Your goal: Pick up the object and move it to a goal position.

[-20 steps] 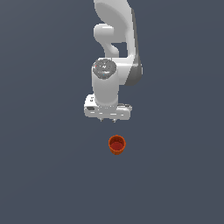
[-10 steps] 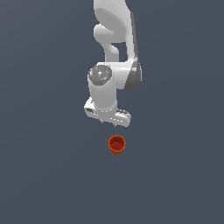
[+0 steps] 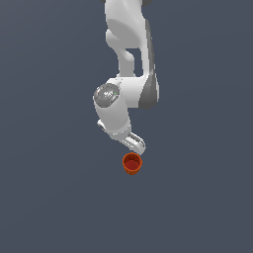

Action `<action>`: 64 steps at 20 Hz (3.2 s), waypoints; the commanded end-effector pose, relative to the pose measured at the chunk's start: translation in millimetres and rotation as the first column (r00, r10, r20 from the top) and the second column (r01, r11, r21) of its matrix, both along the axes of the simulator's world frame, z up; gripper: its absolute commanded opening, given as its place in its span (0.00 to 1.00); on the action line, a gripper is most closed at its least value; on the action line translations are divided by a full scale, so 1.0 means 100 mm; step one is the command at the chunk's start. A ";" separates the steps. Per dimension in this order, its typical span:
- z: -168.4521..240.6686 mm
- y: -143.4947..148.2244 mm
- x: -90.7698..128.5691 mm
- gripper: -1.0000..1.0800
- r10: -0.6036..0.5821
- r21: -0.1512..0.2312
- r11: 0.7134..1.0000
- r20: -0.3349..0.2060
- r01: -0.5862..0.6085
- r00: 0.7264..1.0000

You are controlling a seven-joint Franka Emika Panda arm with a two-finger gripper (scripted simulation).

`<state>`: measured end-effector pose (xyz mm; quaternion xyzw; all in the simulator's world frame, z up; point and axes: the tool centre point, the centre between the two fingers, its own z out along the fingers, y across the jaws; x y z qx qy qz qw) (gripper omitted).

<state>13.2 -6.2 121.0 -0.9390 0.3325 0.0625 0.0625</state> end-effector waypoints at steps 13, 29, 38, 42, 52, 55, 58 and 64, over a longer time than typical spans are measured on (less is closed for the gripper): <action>-0.20 0.12 0.20 0.62 -0.402 0.066 0.910 -0.101 0.409 0.910; -0.35 0.18 0.23 0.62 -0.473 0.073 0.872 -0.128 0.484 0.872; -0.52 0.23 0.22 0.00 -0.477 0.073 0.870 -0.129 0.488 0.870; -0.52 0.23 0.22 0.00 -0.477 0.073 0.870 -0.129 0.488 0.870; -0.42 0.37 0.22 0.00 -0.477 0.073 0.870 -0.127 0.488 0.869; -0.30 0.55 0.22 0.00 -0.477 0.073 0.870 -0.128 0.488 0.870; -0.15 0.79 0.22 0.00 -0.477 0.073 0.870 -0.128 0.488 0.870; 0.05 1.09 0.23 0.00 -0.476 0.073 0.870 -0.128 0.487 0.870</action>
